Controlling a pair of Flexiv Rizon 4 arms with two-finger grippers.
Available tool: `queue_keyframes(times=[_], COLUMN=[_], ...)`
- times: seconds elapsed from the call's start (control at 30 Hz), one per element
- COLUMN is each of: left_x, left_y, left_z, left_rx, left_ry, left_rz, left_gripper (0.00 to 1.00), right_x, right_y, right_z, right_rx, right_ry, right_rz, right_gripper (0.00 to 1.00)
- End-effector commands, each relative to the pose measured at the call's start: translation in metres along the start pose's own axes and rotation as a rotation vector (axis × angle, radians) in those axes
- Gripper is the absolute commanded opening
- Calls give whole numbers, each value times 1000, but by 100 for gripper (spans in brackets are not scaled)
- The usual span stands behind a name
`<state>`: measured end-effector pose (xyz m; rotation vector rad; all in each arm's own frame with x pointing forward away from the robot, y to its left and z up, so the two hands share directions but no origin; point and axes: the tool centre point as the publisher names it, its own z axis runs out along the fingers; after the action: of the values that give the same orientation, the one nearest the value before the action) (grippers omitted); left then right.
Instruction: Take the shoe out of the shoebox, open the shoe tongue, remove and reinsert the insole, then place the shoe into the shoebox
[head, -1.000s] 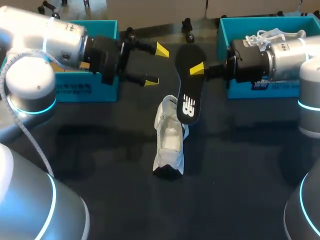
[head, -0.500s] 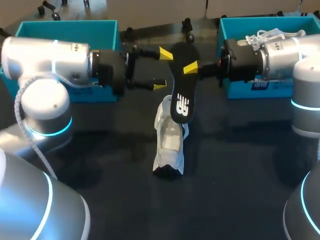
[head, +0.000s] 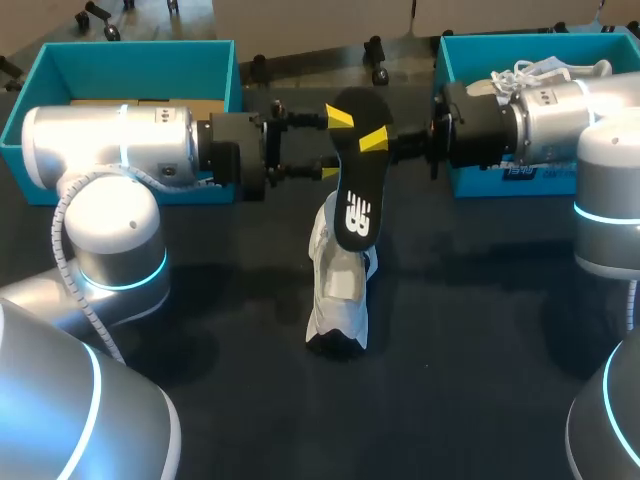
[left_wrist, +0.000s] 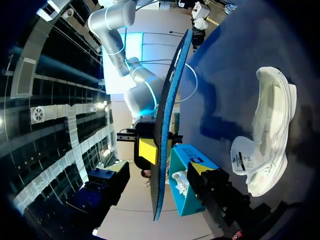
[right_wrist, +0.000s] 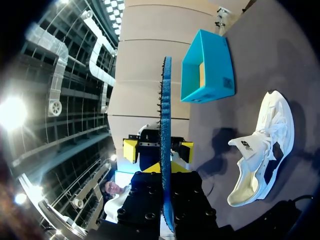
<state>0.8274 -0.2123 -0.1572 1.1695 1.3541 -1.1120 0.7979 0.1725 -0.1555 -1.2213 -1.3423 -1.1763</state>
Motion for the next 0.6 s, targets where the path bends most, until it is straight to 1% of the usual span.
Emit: queue_keyframes(times=[0.03, 0.07, 0.1, 0.27, 0.3, 0.37, 0.5, 0.53, 0.6], left_x=[0, 0, 0, 1, 1, 2, 3, 4, 4], left_y=[6, 7, 7, 9, 9, 9, 11, 11, 11], left_z=[8, 9, 9, 11, 11, 12, 12, 12, 12], left_rx=[-12, -13, -14, -11, -13, -16, -19, -19, -19], left_ry=[-2, -2, -2, 2, -1, -1, 5, 7, 8], left_rz=[-13, -13, -13, -6, -8, -12, -15, -15, -16], left_gripper=[66, 60, 58, 56, 55, 50, 47, 44, 41], right_x=[1, 1, 2, 2, 2, 2, 2, 2, 1], right_y=[-1, -1, -1, -2, -2, -2, -1, 0, 0], right_z=[4, 4, 5, 5, 5, 5, 4, 4, 4], right_rx=[9, 13, 14, 15, 15, 15, 17, 16, 17], right_ry=[-7, -8, -7, -9, -8, -7, -9, -9, -9], right_rz=[4, 3, 2, -1, -1, -1, -1, 0, 1], right_gripper=[0, 0, 0, 0, 0, 0, 0, 0, 0])
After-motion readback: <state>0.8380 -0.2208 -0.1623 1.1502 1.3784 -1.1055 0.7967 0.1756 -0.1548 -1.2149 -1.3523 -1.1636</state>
